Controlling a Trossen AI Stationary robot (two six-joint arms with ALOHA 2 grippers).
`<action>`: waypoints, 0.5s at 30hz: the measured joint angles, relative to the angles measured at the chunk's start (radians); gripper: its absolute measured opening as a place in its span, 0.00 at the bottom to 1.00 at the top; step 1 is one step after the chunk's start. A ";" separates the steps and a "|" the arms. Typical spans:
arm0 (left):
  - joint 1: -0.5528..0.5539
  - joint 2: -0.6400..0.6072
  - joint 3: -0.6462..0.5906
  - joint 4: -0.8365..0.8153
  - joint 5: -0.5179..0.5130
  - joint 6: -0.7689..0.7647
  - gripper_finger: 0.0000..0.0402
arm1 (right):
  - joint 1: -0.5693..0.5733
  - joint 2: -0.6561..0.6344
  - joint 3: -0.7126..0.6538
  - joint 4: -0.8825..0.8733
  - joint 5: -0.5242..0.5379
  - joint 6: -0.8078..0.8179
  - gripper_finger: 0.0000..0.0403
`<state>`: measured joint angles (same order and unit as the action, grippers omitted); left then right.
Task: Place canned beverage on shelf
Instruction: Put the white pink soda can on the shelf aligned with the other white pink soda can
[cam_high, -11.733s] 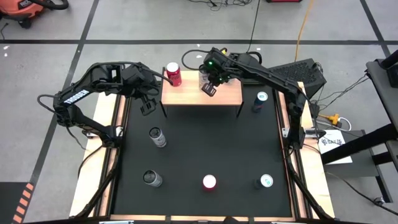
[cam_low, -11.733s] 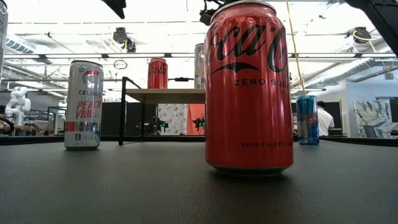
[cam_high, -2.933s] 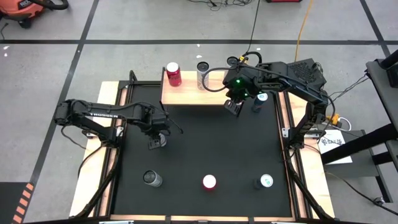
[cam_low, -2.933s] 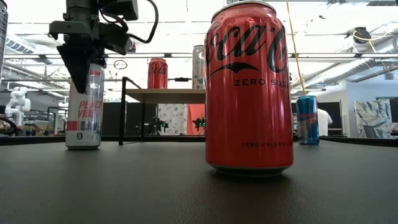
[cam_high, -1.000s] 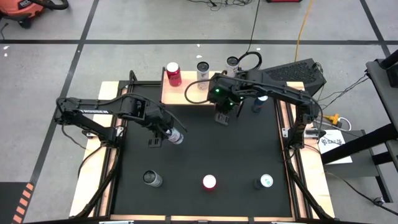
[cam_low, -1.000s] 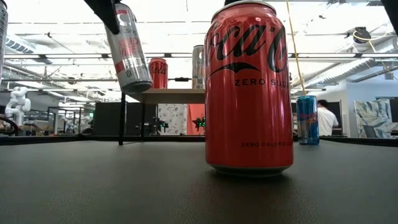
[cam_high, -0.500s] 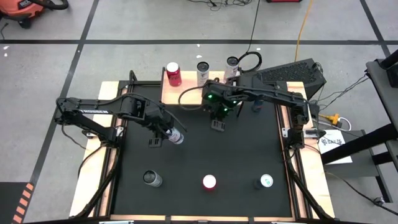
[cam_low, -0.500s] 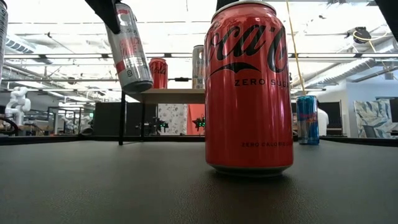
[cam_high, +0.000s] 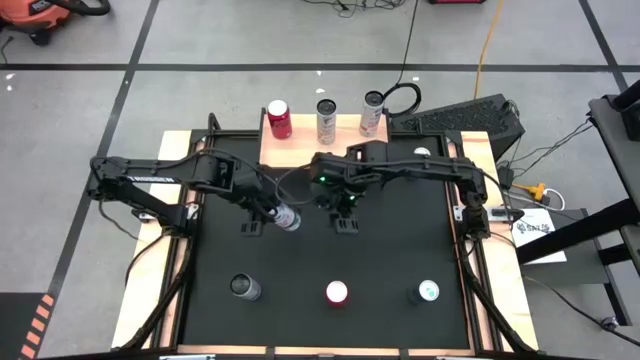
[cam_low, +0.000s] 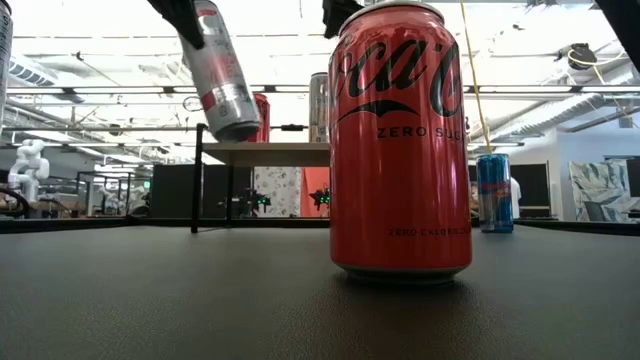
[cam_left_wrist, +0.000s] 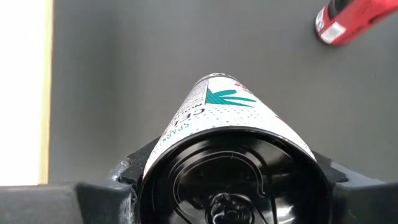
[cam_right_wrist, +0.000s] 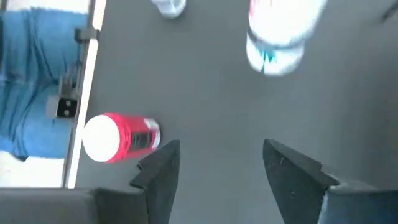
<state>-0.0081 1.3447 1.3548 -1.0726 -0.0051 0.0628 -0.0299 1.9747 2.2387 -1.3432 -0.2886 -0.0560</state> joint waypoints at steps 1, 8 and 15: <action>0.000 -0.003 0.000 0.012 0.000 0.000 0.61 | 0.002 -0.001 0.000 0.025 0.000 -0.007 0.53; -0.019 -0.038 0.000 0.100 0.000 0.023 0.61 | 0.004 -0.003 0.000 0.079 0.068 -0.021 0.53; -0.021 -0.070 0.000 0.174 -0.006 0.024 0.61 | 0.004 -0.003 0.000 0.160 0.130 -0.017 0.53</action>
<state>-0.0296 1.2751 1.3552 -0.8986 -0.0109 0.0864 -0.0260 1.9713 2.2387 -1.1828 -0.1581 -0.0734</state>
